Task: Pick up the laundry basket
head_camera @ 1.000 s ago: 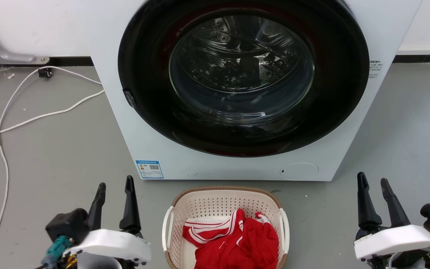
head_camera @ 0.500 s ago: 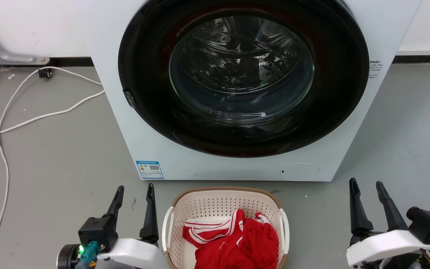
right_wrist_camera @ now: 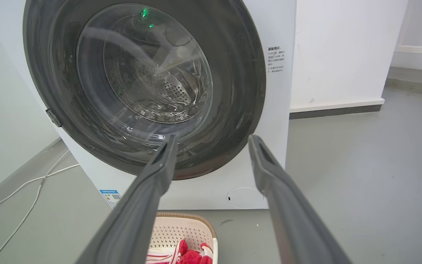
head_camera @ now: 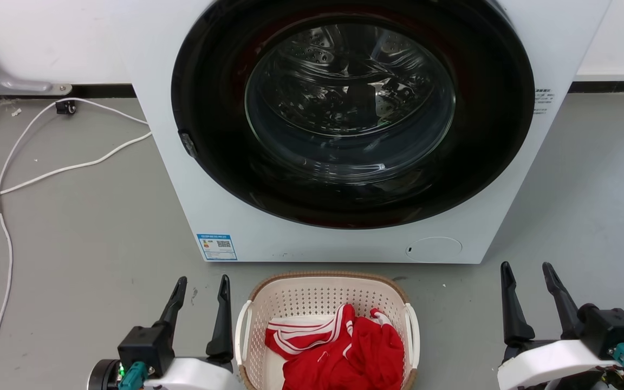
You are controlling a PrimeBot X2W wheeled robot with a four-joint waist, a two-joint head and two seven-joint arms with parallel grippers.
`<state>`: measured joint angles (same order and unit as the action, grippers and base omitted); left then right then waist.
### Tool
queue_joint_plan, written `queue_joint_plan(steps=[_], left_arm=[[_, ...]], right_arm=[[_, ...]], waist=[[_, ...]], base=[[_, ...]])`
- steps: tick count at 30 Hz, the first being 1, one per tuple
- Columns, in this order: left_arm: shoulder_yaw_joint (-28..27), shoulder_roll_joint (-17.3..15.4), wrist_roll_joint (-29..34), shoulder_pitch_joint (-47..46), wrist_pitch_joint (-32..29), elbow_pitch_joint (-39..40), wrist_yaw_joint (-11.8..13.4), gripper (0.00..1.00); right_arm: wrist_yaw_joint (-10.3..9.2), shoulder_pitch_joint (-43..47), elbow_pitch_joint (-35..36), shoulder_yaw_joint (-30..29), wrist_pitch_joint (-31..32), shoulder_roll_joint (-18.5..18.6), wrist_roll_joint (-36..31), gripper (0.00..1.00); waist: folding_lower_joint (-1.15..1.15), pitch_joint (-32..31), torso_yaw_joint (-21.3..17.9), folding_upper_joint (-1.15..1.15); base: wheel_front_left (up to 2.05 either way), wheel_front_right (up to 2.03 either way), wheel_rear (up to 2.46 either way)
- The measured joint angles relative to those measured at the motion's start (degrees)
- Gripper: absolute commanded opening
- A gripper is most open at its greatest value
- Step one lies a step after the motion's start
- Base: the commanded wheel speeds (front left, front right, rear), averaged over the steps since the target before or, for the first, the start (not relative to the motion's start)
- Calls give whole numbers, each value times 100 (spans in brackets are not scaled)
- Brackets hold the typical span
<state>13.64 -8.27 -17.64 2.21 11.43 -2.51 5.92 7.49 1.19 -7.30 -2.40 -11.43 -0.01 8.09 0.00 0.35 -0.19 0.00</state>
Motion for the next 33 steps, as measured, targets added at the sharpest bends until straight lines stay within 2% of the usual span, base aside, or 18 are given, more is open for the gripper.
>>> queue_joint_plan(steps=[6, 9, 16, 29, 33], left_arm=[[-46, 104, 498, 90, 88, -96, -338, 100], [-163, 234, 542, 125, 129, -88, -342, 100], [-361, 361, 858, 208, 214, -86, -531, 100], [-483, 485, 1432, 298, 352, -119, -743, 100], [-528, 506, 1437, 311, 365, -124, -794, 100]], right_arm=[[1, 1, 8, 13, -83, 0, -192, 100], [1, 4, 15, 47, -116, 0, -313, 100], [1, 23, 30, 83, -218, 0, -502, 100], [1, 66, 35, 134, -365, 1, -964, 100], [1, 66, 33, 142, -365, 1, -985, 100]], waist=[[0, -2, -1, 0], [0, -5, 1, 0], [0, 5, 3, 0], [0, 10, 7, 0], [0, 32, 5, 0]], base=[[0, 0, 0], [0, 0, 0], [0, 0, 0], [0, 0, 0], [0, 0, 0]])
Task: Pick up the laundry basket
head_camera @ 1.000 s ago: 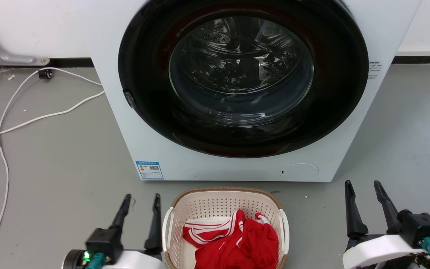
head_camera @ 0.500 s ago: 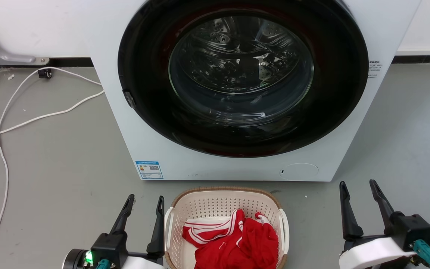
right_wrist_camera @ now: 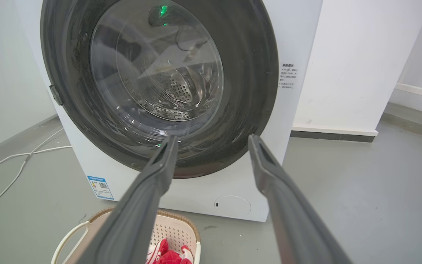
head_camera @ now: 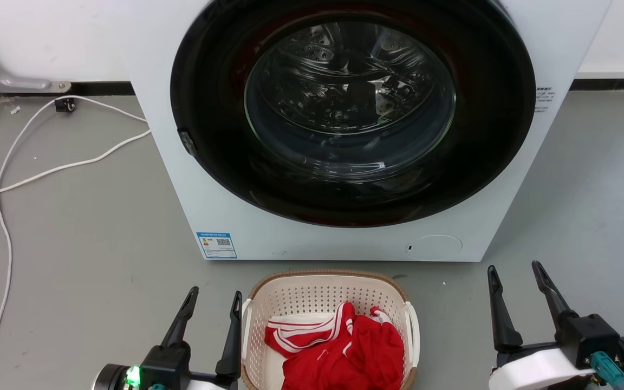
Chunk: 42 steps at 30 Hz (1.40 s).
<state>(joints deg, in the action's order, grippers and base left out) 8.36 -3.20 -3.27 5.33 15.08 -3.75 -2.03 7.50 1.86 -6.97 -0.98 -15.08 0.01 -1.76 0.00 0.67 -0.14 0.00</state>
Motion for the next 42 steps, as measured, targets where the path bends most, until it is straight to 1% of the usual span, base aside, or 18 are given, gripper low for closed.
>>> queue_joint_plan(steps=[14, 20, 26, 33, 37, 42], left_arm=[[-100, 24, -54, 5, 0, -44, -77, 100], [-74, 27, -163, -252, 0, -526, -100, 100], [-137, 30, -188, -797, 1, -1125, -97, 100], [-349, 5, -92, -1747, 1, -1950, -113, 100], [-437, -141, -43, -2367, 0, -2457, -185, 100], [-487, -292, -40, -3145, 1, -3192, -256, 100]], right_arm=[[0, -2, -32, -3, -1, 0, 116, 100], [0, -220, -375, 44, 0, 1, 135, 100], [0, -793, -739, 131, 166, 1, 119, 100], [0, -1651, -1269, 194, 522, 1, 120, 100], [0, -2211, -1661, 271, 728, 1, 160, 100], [0, -2863, -2352, 291, 951, 0, 302, 100]], waist=[[0, 110, -2, 0], [0, 447, -8, 0], [0, 989, -20, 0], [1, 1842, -33, 0], [1, 2374, -48, 0], [1, 3019, -79, 0]], base=[[0, 0, 0], [0, 0, 0], [0, 0, 0], [0, 0, 0], [0, 0, 0], [0, 0, 0]])
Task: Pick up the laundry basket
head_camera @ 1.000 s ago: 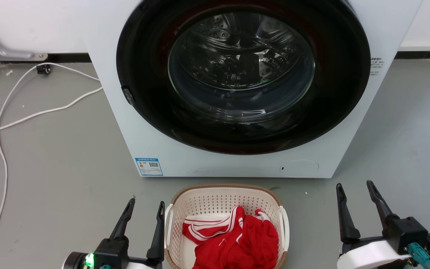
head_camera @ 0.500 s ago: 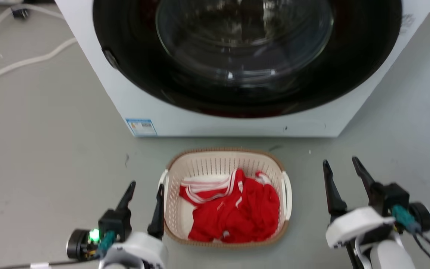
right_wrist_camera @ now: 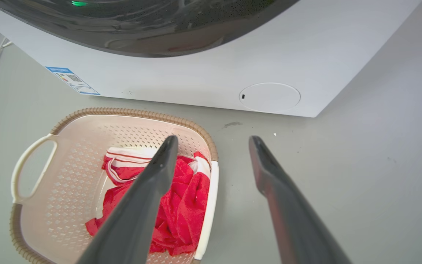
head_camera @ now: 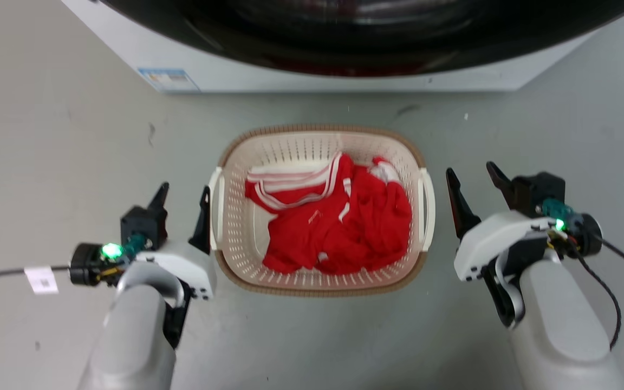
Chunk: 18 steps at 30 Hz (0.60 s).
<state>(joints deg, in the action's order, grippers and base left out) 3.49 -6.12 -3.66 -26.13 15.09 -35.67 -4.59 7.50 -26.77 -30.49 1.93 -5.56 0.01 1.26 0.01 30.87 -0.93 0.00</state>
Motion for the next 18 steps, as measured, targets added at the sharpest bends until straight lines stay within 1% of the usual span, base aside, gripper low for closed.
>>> queue_joint_plan(steps=[3, 9, 15, 18], left_arm=[[-15, -101, 7, -413, 1, -458, -49, 100], [144, -244, 45, -1146, 0, -1501, -157, 100], [355, -372, 36, -1871, -10, -2417, -247, 100], [511, -401, 12, -2194, -144, -2819, -274, 100]], right_arm=[[0, -372, -445, 26, 64, 0, 23, 100], [0, -979, -1252, 114, 55, 1, 71, 100], [0, -1530, -2050, 245, 204, 0, 260, 100], [0, -1823, -2414, 323, 338, 0, 367, 100]], waist=[[0, 346, -28, 0], [0, 921, -89, 0], [0, 1339, -128, 0], [0, 1499, -132, 0]], base=[[0, 0, 0], [0, 0, 0], [0, 0, 0], [0, 0, 0]])
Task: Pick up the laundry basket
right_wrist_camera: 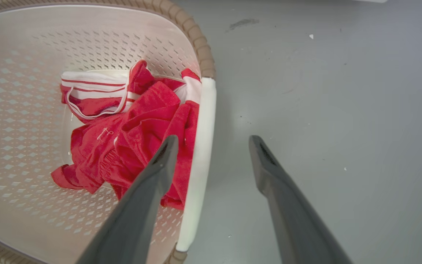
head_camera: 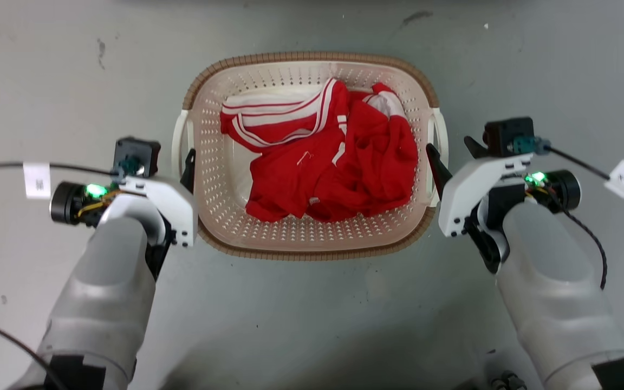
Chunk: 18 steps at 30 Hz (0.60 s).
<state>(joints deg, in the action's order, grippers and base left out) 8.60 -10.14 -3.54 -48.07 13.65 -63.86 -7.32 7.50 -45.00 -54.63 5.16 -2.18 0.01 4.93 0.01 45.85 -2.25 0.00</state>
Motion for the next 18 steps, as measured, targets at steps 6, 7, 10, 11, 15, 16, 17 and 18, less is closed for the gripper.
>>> queue_joint_plan(steps=[6, 7, 10, 11, 15, 16, 17, 18], left_arm=[[335, 10, -224, -563, -287, -511, -8, 100], [408, 23, -279, -627, -394, -573, -8, 100], [700, 24, -414, -806, -677, -669, -8, 100], [799, 18, -478, -859, -737, -680, -8, 100], [1149, -25, -761, -1015, -943, -692, -8, 100], [1248, -37, -835, -1048, -1005, -692, -8, 100], [1347, -44, -901, -1075, -1066, -691, -8, 100], [1429, -49, -972, -1097, -1101, -684, -8, 100]], right_arm=[[0, -576, -608, 219, 321, 0, 221, 100], [1, -651, -683, 282, 368, 0, 270, 100], [1, -904, -872, 446, 494, 0, 407, 100], [1, -990, -925, 494, 526, 0, 456, 100], [1, -1212, -1161, 619, 625, 0, 678, 100], [0, -1259, -1227, 658, 636, 0, 693, 100], [0, -1296, -1280, 698, 658, 0, 708, 100], [0, -1340, -1333, 740, 670, 0, 716, 100]], waist=[[0, 265, 26, 0], [0, 302, 32, 0], [0, 423, 40, 0], [0, 465, 37, 0], [0, 595, 24, 0], [0, 625, 24, 0], [0, 653, 27, 0], [0, 678, 32, 0]], base=[[0, 0, 0], [0, 0, 0], [0, 0, 0], [0, 0, 0], [0, 0, 0], [0, 0, 0], [0, 0, 0], [0, 0, 0]])
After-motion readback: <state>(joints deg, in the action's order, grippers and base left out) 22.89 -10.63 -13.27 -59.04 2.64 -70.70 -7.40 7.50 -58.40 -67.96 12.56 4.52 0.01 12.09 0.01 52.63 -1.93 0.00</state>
